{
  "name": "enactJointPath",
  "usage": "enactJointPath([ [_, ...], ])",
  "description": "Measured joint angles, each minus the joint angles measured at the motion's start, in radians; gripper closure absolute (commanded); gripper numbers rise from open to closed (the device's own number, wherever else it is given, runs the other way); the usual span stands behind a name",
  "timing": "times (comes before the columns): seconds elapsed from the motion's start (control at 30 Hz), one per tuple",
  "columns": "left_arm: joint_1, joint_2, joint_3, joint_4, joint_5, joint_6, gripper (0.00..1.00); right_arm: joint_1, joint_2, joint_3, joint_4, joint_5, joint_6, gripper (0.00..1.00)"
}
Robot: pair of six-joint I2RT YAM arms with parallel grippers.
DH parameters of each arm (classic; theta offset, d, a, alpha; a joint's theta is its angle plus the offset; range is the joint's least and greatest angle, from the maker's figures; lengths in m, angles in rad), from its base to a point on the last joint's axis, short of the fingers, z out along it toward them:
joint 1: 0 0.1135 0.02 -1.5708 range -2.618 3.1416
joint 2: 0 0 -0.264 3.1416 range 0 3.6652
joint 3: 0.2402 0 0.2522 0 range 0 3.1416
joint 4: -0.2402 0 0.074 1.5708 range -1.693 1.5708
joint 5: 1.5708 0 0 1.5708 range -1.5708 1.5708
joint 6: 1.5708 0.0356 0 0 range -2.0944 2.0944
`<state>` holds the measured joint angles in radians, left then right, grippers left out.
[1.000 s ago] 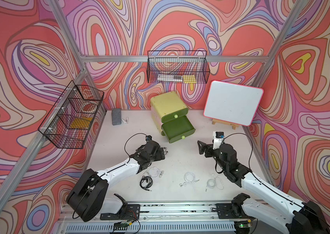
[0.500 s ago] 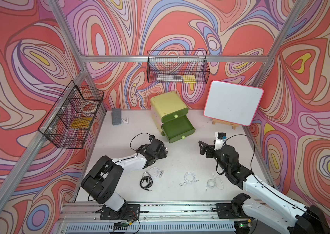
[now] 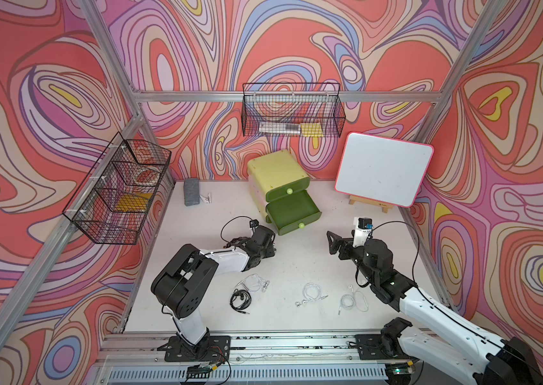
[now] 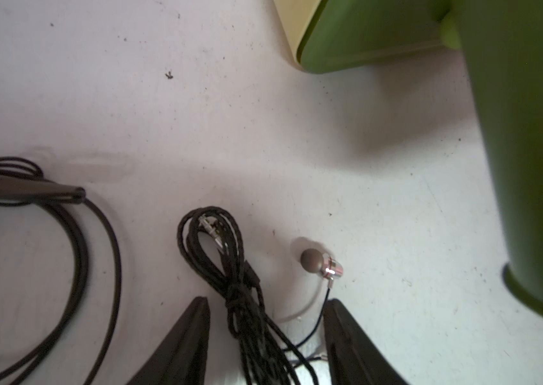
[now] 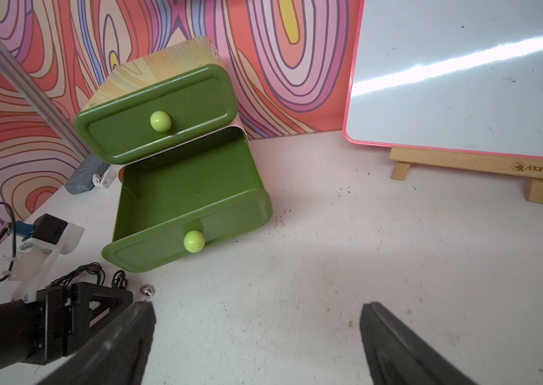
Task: Place the wired earphones into the drawer by color
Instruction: Pick up the wired earphones from the center of the board.
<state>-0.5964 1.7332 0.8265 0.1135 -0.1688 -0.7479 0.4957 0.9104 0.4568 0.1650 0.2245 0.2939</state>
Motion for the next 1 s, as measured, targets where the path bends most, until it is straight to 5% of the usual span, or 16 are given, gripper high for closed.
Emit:
enactJointPath([
  [0.63, 0.001, 0.022, 0.012, 0.006, -0.026, 0.020, 1.00, 0.000, 0.000, -0.005, 0.003, 0.000, 0.000, 0.02],
  [1.0, 0.001, -0.082, 0.009, -0.018, -0.025, 0.039, 1.00, 0.000, 0.000, -0.008, 0.005, 0.008, 0.000, 0.02],
])
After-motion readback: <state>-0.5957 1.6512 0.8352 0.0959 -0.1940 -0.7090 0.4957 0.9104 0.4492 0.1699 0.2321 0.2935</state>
